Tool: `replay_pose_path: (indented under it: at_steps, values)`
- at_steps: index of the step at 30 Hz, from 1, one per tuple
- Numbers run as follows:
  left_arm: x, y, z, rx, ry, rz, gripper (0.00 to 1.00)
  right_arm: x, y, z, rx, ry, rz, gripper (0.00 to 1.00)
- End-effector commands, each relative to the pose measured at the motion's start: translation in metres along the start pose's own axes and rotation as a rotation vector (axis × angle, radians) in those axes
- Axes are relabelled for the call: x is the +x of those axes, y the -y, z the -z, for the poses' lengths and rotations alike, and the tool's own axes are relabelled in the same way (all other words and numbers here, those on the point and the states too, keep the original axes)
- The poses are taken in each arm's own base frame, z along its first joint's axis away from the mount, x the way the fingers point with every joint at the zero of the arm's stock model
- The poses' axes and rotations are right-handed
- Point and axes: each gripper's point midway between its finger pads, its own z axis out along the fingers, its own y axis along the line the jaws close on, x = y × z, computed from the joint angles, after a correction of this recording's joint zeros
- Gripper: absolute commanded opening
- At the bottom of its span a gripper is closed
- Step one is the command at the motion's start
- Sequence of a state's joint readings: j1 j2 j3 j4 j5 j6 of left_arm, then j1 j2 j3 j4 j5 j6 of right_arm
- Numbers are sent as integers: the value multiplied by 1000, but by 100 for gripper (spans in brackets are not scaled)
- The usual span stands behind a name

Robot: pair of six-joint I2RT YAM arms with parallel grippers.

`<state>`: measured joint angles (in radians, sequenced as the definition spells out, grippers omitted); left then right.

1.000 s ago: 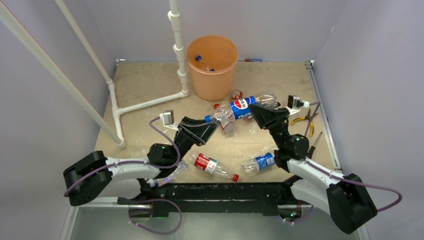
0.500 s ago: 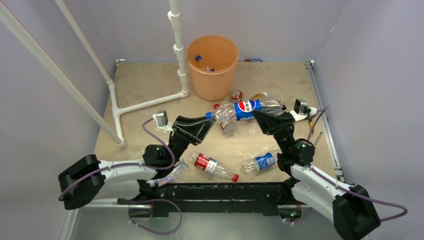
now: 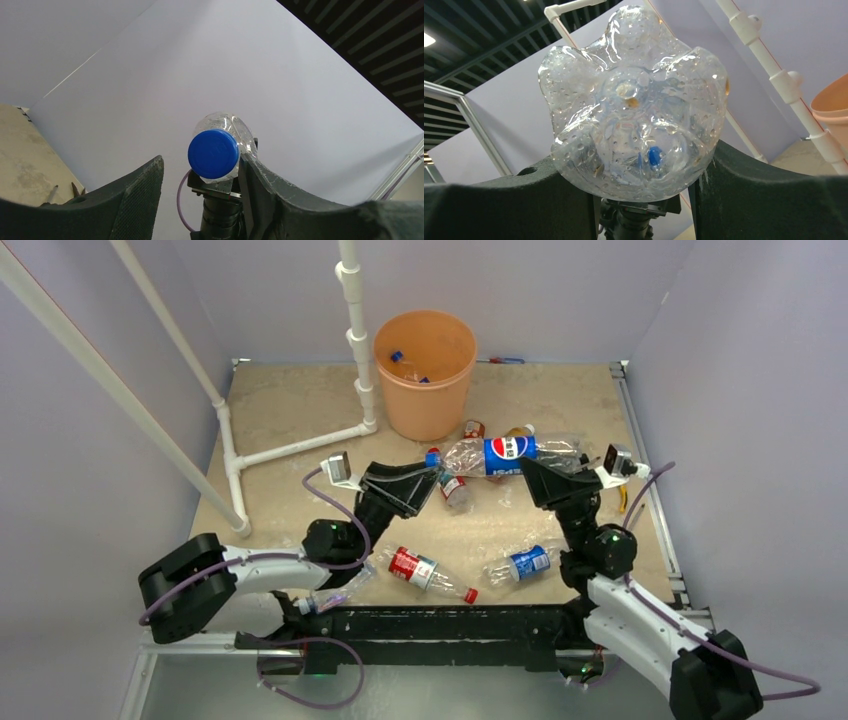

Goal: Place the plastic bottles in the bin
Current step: Pick up the plastic bottle at the center of the board.

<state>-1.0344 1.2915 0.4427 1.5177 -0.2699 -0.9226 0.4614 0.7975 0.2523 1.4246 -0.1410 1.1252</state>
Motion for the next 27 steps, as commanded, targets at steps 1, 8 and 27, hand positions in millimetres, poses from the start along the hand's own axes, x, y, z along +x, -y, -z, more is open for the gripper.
replay_pose_path:
  at_steps: [1, 8, 27]
  values:
    - [-52, 56, -10, 204, 207, 46, 58, 7, -27, 6, -99, -47, -36, 35]
    - [-51, 64, -9, 236, 187, 64, 65, 4, -23, 6, -84, -22, -57, 34]
    - [-59, 88, -23, 307, 214, 78, 77, -12, -36, -2, -152, 57, -108, 34]
